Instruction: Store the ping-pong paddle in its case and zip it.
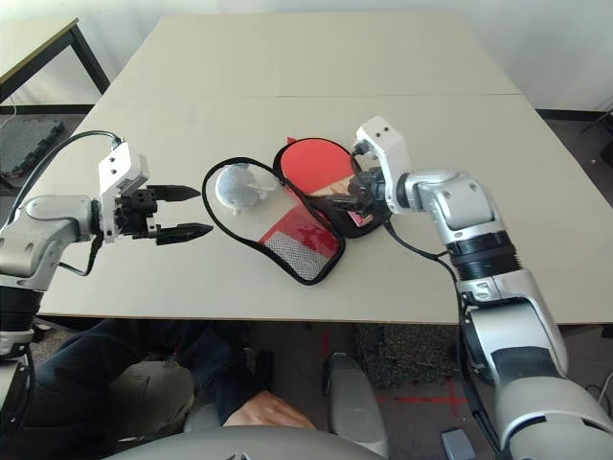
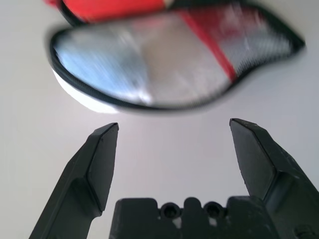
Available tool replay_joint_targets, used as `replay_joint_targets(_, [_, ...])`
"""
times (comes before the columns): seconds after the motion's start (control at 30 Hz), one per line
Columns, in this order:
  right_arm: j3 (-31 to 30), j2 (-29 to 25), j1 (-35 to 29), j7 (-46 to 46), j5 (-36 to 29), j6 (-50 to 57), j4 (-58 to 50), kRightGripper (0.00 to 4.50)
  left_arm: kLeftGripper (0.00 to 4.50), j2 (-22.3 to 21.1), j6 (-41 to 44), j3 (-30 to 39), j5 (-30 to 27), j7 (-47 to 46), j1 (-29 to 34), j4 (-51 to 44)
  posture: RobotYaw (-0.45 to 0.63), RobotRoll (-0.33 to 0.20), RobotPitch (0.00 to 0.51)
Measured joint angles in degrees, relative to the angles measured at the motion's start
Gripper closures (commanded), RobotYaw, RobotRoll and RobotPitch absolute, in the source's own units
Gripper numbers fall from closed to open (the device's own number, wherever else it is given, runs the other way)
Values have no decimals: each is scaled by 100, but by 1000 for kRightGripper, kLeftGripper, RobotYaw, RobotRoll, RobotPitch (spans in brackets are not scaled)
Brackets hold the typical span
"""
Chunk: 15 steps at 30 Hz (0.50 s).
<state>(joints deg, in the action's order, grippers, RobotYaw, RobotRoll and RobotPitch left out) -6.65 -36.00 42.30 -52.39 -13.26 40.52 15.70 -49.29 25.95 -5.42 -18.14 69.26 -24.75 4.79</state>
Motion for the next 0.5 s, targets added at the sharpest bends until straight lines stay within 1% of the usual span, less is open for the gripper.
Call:
replay_joint_targets(0.07, [107, -177, 19, -129, 1, -187, 112, 36, 0, 25, 36, -254, 61, 103, 147, -57, 118, 0, 98])
replay_joint_targets(0.13, [190, -254, 81, -219, -1, -324, 217, 36, 0, 193, 62, -388, 82, 105, 175, -126, 111, 0, 100])
replay_joint_targets(0.27, [352, -421, 169, -413, -8, -619, 265, 36, 0, 638, -171, -543, 337, -128, -47, -108, 100, 0, 103])
replay_joint_targets(0.37, [471, -499, 138, -531, -33, -718, 266, 36, 0, 982, -469, -645, 532, -299, -282, 161, 98, 0, 104])
replay_joint_targets(0.5, [547, -692, -20, -645, -110, -682, 249, 36, 0, 1304, -616, -724, 587, -288, -533, 392, 89, 0, 104])
